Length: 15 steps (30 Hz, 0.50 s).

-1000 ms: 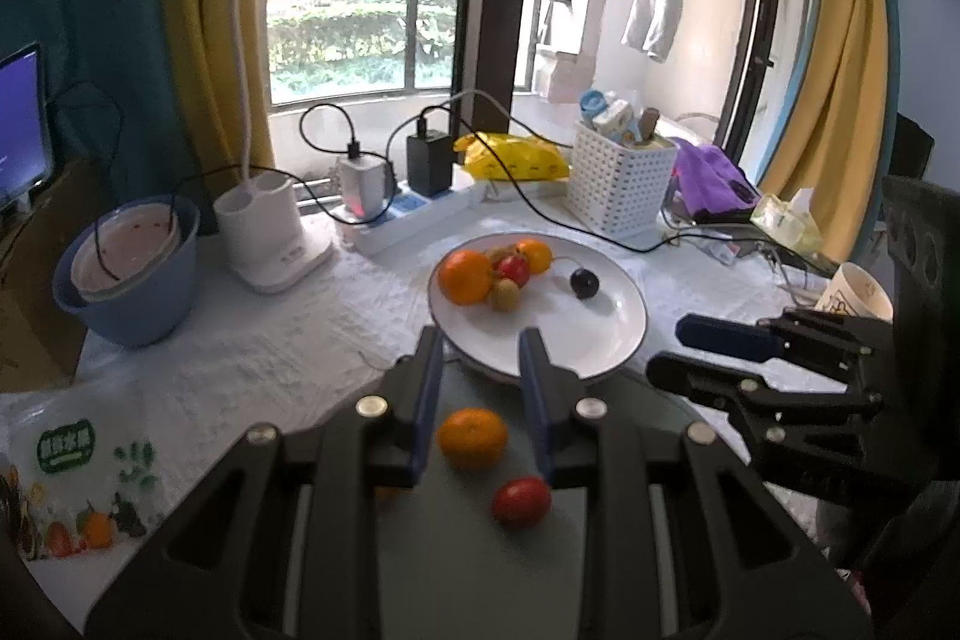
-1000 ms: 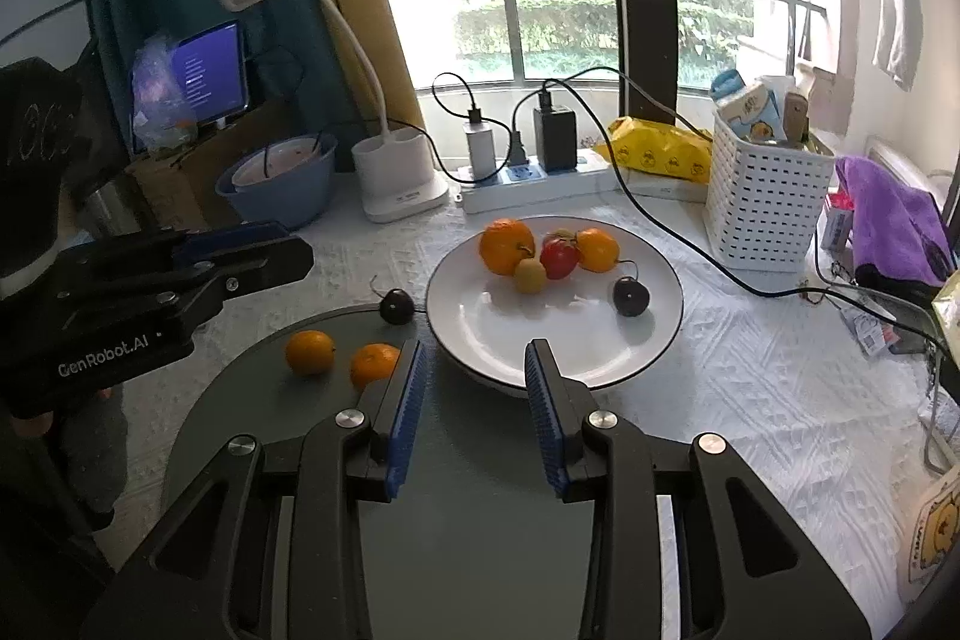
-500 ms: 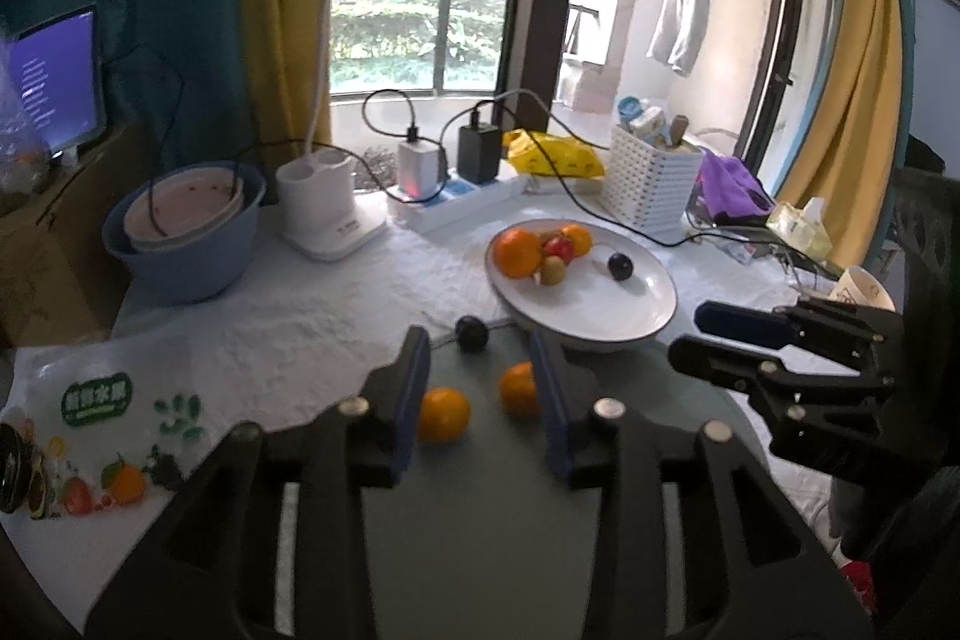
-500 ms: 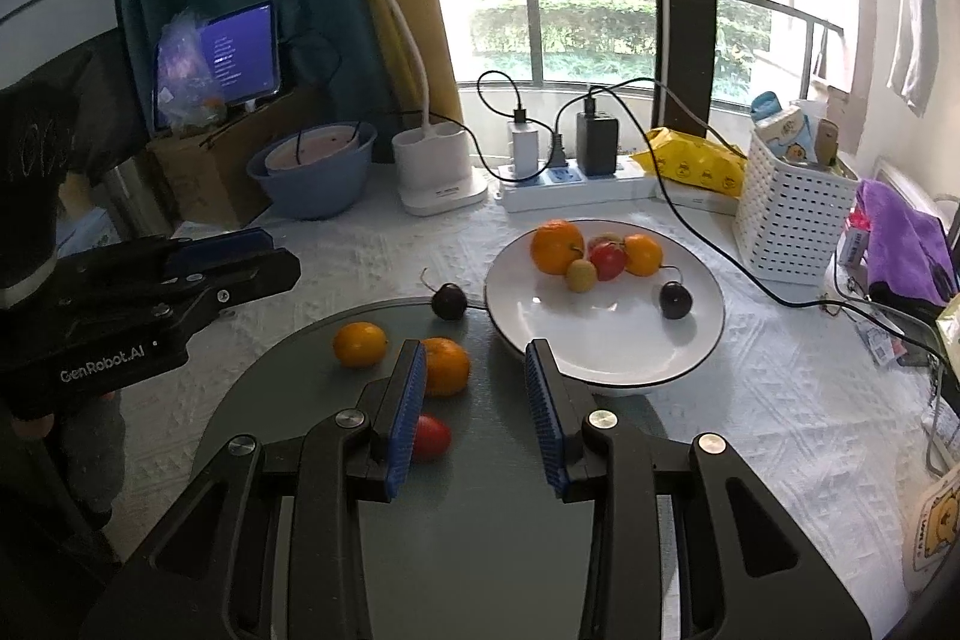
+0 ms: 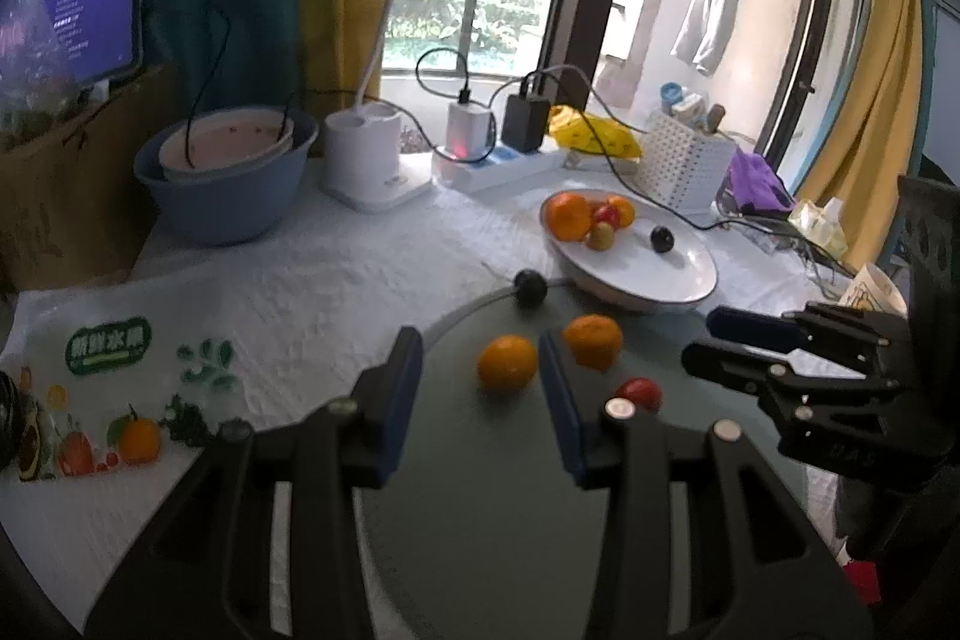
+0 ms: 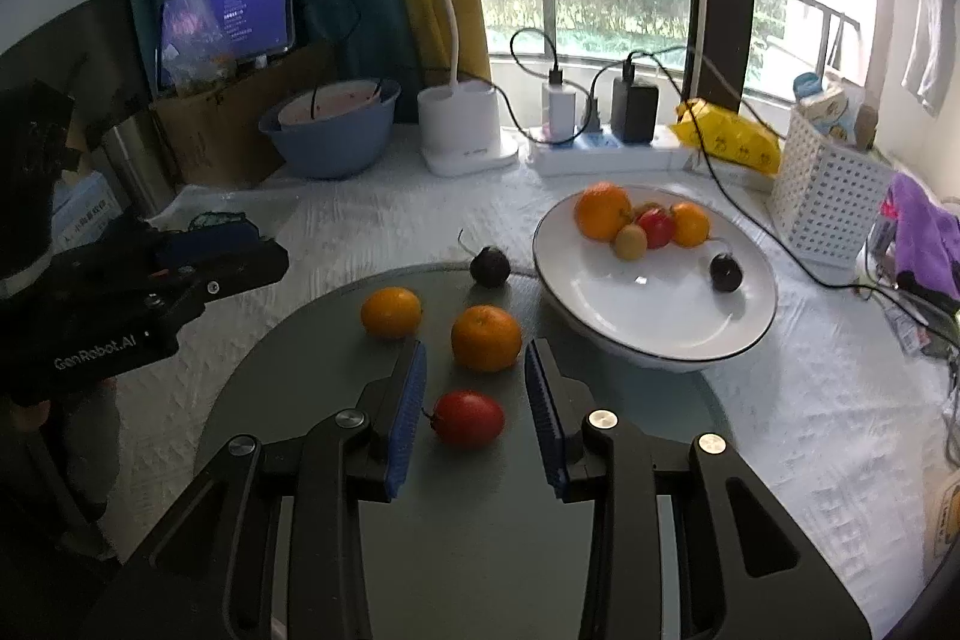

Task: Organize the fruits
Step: 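Move both open grippers back over the fruit tray, then grasp a red tomato with the right gripper while the left gripper grasps an orange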

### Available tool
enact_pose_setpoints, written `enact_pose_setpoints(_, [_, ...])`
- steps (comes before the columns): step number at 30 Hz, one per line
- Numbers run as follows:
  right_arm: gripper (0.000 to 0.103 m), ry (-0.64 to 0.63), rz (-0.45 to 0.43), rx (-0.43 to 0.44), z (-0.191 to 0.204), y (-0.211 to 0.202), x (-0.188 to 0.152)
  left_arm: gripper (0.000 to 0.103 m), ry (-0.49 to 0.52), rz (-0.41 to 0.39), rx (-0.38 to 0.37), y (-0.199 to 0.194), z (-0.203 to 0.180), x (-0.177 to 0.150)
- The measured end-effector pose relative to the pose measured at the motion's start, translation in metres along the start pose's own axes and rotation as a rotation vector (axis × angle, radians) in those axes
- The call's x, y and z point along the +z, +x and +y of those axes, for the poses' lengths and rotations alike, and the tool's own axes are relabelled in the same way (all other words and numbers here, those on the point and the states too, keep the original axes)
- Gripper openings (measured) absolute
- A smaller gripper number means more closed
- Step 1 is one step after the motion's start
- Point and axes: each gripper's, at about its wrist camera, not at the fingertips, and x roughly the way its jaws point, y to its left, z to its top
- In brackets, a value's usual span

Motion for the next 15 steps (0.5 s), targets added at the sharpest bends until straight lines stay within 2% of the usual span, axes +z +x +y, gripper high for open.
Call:
enact_pose_setpoints(10, [0.036,0.077,0.091,-0.031,-0.004,0.032,-0.017,0.042,-0.025,0.049,-0.012,0.012,0.014,-0.016])
enact_pose_setpoints(12, [0.044,0.096,0.103,-0.015,-0.006,0.036,-0.02,0.042,-0.036,0.057,-0.015,0.014,0.016,-0.019])
enact_pose_setpoints(15, [0.045,0.089,0.113,-0.004,-0.003,0.04,-0.021,0.042,-0.049,0.066,-0.018,0.017,0.018,-0.023])
